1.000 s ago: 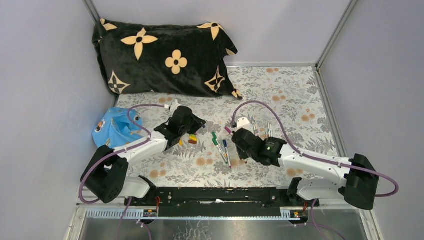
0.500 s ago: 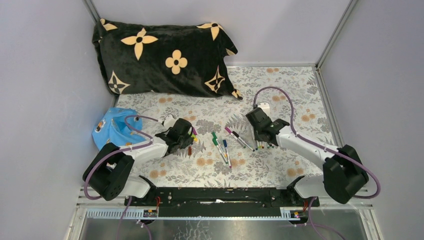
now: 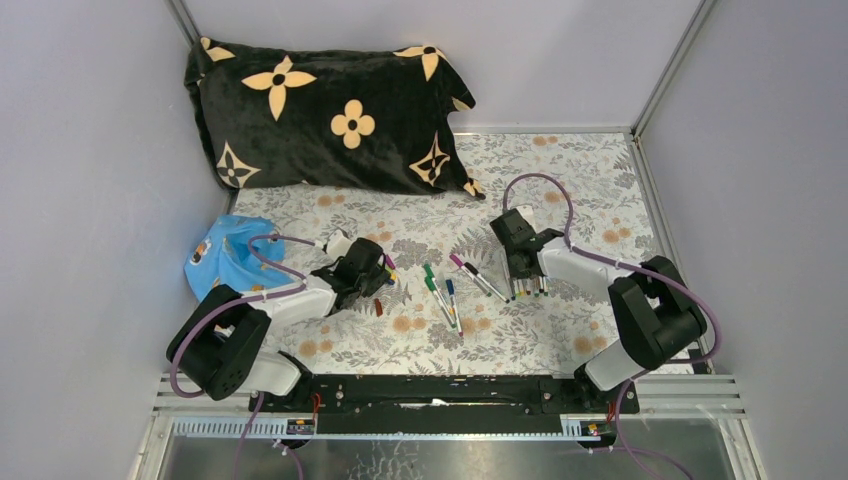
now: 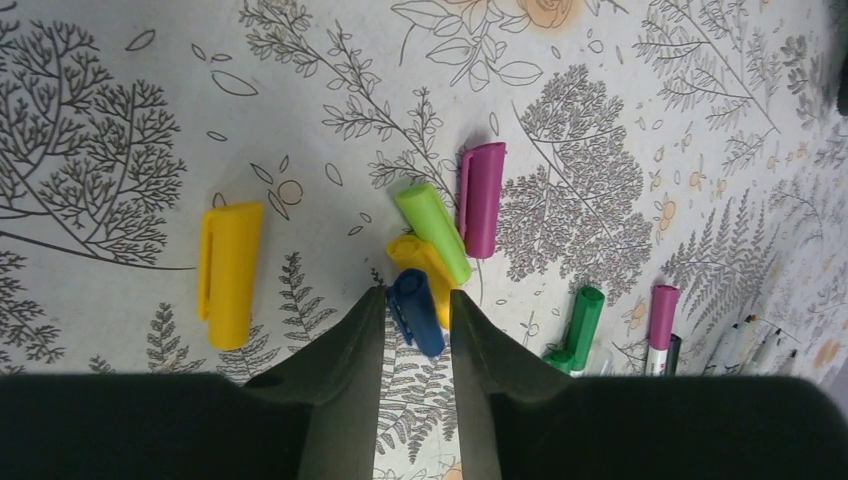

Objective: Open the pen caps

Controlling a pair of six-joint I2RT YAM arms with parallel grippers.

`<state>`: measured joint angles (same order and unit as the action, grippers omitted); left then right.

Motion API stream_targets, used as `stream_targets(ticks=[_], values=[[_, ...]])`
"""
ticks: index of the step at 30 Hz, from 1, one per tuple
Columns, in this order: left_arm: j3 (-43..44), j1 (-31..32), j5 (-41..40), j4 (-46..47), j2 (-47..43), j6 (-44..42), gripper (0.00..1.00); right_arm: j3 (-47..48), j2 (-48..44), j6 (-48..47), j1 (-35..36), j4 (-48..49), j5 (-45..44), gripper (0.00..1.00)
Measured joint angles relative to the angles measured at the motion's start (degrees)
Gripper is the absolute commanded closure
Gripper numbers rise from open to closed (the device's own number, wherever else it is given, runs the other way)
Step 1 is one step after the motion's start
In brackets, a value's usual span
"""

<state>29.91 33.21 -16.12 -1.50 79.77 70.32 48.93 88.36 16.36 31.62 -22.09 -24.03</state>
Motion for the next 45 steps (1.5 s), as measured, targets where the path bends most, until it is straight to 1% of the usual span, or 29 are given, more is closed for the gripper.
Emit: stream_targets(ticks=[3, 5, 7, 10, 13, 20, 29, 34, 38, 41, 45], values=[[-0.07, 0.00, 0.00, 0.44, 0.00, 0.17, 0.61, 0.00, 1.36, -0.28, -0.48, 0.63, 0.26, 0.94], [-0.07, 0.00, 0.00, 0.46, 0.00, 0.28, 0.59, 0.04, 2.12, -0.35, -0.92, 0.85, 0.63, 0.86], [-0.07, 0.00, 0.00, 0.59, -0.02, 0.42, 0.59, 0.09, 2.67, -0.52, -1.25, 0.90, 0.92, 0.73], [-0.07, 0.00, 0.00, 0.52, -0.15, 0.55, 0.59, 0.33, 2.95, -0.66, -1.60, 0.74, 1.22, 0.64], [-0.17, 0.00, 0.00, 0.02, -0.57, 0.63, 0.59, 1.18, 3.15, -0.68, -1.70, 0.66, 1.22, 0.57], [-1.40, 0.00, 0.00, -2.86, -3.61, 0.92, 0.58, 2.43, 3.06, -0.68, -1.70, 0.00, 1.22, 0.52], [-1.79, 0.00, -0.11, -6.10, -8.52, 1.40, 0.46, 5.05, -2.69, -1.75, -1.20, -3.08, 1.25, 0.51], [-1.79, 0.00, -0.37, -7.04, -10.97, 1.62, 0.40, 7.48, -3.82, -3.52, 2.45, -4.31, 3.37, 0.52], [-1.79, 0.00, -0.37, -7.80, -12.44, 1.57, 0.33, 10.21, -2.54, -5.03, 6.67, -5.16, 6.03, 0.52], [-1.77, 0.00, -0.33, -8.24, -13.11, 1.38, 0.31, 11.58, -0.28, -5.75, 8.61, -5.20, 8.02, 0.53], [-1.77, 0.00, 0.24, -8.57, -13.22, 1.03, 0.30, 12.00, 2.62, -6.27, 9.62, -5.44, 10.05, 0.54]])
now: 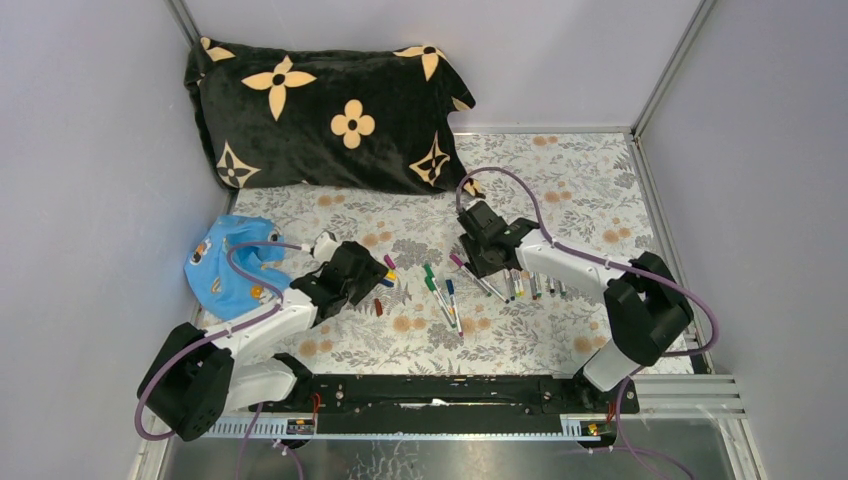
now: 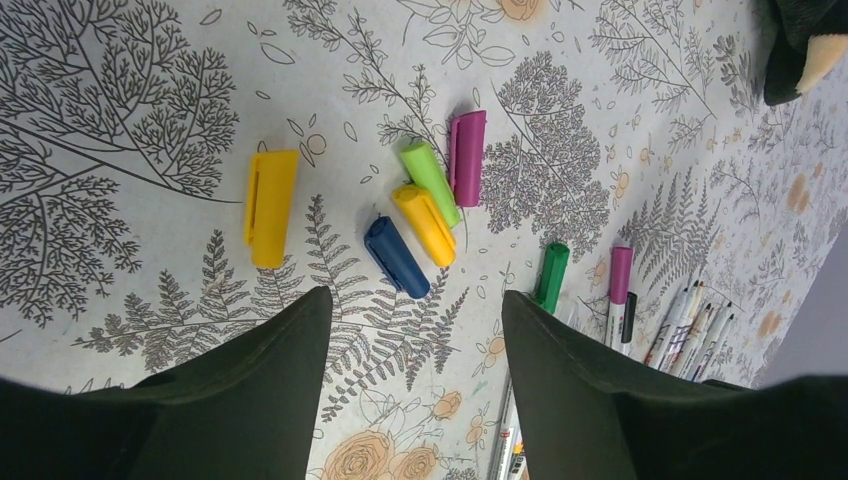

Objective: Open the pen caps

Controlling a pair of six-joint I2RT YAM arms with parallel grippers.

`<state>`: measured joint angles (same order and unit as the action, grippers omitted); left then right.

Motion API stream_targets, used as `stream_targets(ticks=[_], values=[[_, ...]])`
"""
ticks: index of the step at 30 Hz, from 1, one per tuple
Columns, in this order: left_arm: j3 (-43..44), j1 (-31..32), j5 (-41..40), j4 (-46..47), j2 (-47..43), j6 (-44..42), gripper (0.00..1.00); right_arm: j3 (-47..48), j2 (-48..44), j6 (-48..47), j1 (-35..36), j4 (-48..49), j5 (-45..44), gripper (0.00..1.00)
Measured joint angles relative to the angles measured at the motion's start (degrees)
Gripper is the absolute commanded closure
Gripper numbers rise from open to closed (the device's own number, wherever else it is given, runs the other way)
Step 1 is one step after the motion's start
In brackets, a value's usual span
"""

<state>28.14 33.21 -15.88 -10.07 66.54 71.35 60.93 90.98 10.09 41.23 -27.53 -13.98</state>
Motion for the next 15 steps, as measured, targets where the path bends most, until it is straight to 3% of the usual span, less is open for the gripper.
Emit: stream_targets(ticks=[15], values=[[0.74, 0.52, 1.49, 0.13, -1.05, -0.02, 0.30, 0.39, 5.66, -0.72, 1.64, 0.33, 1.68, 0.55]])
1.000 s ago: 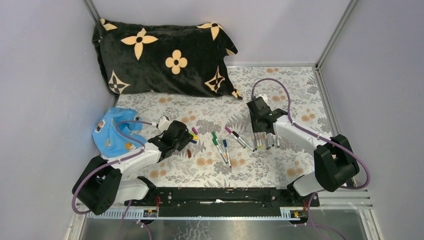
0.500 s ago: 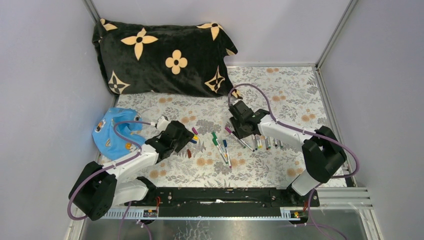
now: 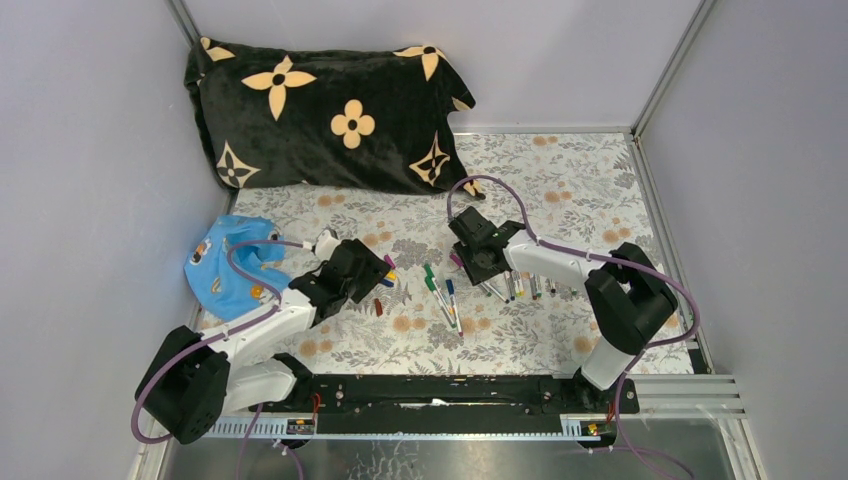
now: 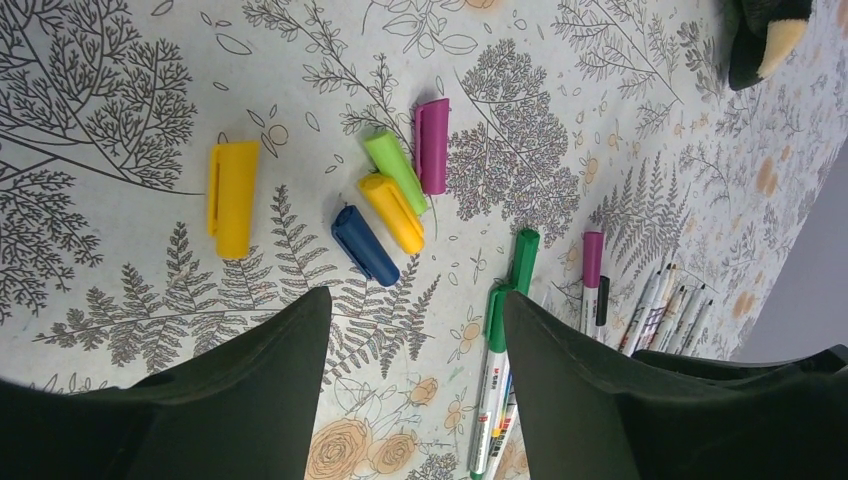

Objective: Open the pen caps

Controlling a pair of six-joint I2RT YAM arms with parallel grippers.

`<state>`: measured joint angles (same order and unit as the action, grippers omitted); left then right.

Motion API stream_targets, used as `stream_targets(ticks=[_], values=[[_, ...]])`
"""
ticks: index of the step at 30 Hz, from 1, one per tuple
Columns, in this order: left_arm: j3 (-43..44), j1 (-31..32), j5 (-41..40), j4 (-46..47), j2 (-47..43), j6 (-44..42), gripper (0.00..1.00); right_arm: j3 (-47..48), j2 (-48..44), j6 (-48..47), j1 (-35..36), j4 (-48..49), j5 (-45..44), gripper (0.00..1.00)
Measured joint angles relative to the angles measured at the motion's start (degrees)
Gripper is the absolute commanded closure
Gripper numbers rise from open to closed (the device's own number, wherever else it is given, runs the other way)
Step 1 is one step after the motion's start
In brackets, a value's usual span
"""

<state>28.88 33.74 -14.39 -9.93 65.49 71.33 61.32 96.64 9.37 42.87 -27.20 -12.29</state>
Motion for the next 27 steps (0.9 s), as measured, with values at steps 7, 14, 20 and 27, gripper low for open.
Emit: stream_targets(ticks=[7, 14, 20, 27], values=[[0.04, 0.02, 0.04, 0.02, -0.20, 0.02, 0.30, 0.13, 1.62, -0.09, 0.00, 0.79, 1.36, 0.58], [0.02, 0.02, 0.04, 0.02, -0.28, 0.02, 0.30, 0.15, 2.34, -0.09, 0.24, 0.96, 2.89, 0.61], [0.02, 0.02, 0.04, 0.04, -0.28, 0.09, 0.30, 0.20, 3.19, -0.09, 0.26, 1.18, 3.30, 0.65], [0.02, 0.02, 0.04, 0.07, -0.28, 0.11, 0.30, 0.24, 5.16, -0.07, 0.28, 2.60, 4.07, 0.77]])
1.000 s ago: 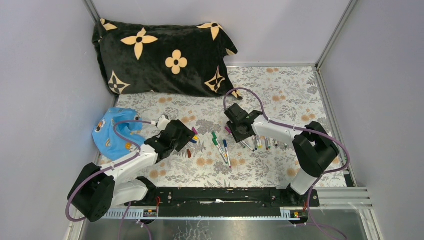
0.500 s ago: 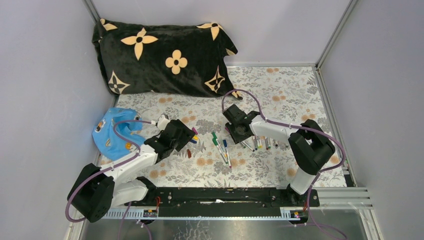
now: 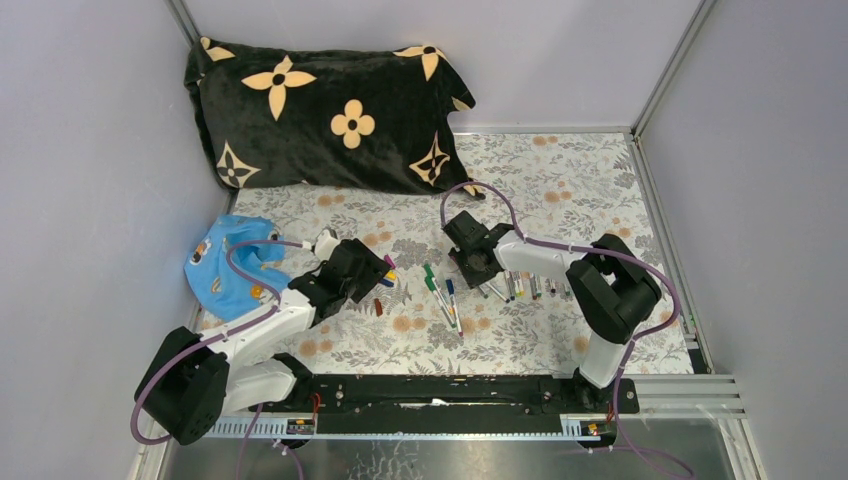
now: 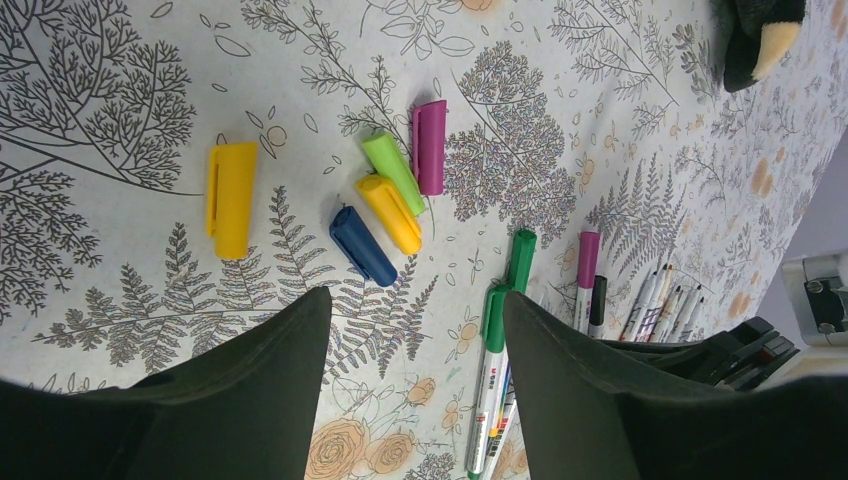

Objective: Open the pen caps

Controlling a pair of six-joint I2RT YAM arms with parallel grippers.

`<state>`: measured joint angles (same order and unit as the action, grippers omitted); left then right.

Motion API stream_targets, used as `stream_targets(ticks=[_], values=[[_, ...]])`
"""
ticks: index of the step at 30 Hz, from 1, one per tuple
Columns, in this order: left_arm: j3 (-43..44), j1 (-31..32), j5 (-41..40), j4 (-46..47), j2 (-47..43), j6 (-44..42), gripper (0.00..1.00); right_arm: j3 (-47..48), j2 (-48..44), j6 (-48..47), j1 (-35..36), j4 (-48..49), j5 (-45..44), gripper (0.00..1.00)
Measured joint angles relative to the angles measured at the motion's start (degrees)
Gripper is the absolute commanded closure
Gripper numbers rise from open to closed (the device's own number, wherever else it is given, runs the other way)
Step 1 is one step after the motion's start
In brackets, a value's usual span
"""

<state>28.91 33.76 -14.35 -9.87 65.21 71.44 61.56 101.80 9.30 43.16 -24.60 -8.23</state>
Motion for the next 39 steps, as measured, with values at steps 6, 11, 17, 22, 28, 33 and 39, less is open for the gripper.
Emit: stream_targets(ticks=[6, 11, 17, 22, 28, 33, 39], values=[[0.00, 0.00, 0.00, 0.00, -0.15, 0.02, 0.30, 0.00, 0.07, 0.11, 0.04, 0.31, 0.37, 0.85], [-0.02, 0.00, 0.00, 0.02, -0.57, 0.00, 0.30, 0.00, 0.07, 0.17, 0.04, 0.31, 0.39, 0.91], [-0.02, 0.00, 0.42, 0.13, -0.57, -0.13, 0.30, -0.31, -0.28, 0.15, 0.07, 0.59, 0.76, 1.00], [0.55, 0.00, 2.82, 1.46, 0.70, -0.85, 0.31, -0.85, -1.55, 0.15, 0.90, 0.59, 2.05, 1.00], [2.56, 0.00, 6.60, 4.83, 3.65, -1.31, 0.31, -0.92, -6.03, 0.66, 2.91, 0.46, 3.48, 1.00], [3.87, 0.00, 9.14, 7.91, 5.79, -1.18, 0.31, -0.92, -9.16, 1.86, 4.94, 0.46, 4.81, 1.00], [3.98, 0.96, 11.39, 11.28, 8.85, 0.52, 0.32, -0.87, -9.46, 3.39, 8.44, 0.39, 4.92, 1.00]])
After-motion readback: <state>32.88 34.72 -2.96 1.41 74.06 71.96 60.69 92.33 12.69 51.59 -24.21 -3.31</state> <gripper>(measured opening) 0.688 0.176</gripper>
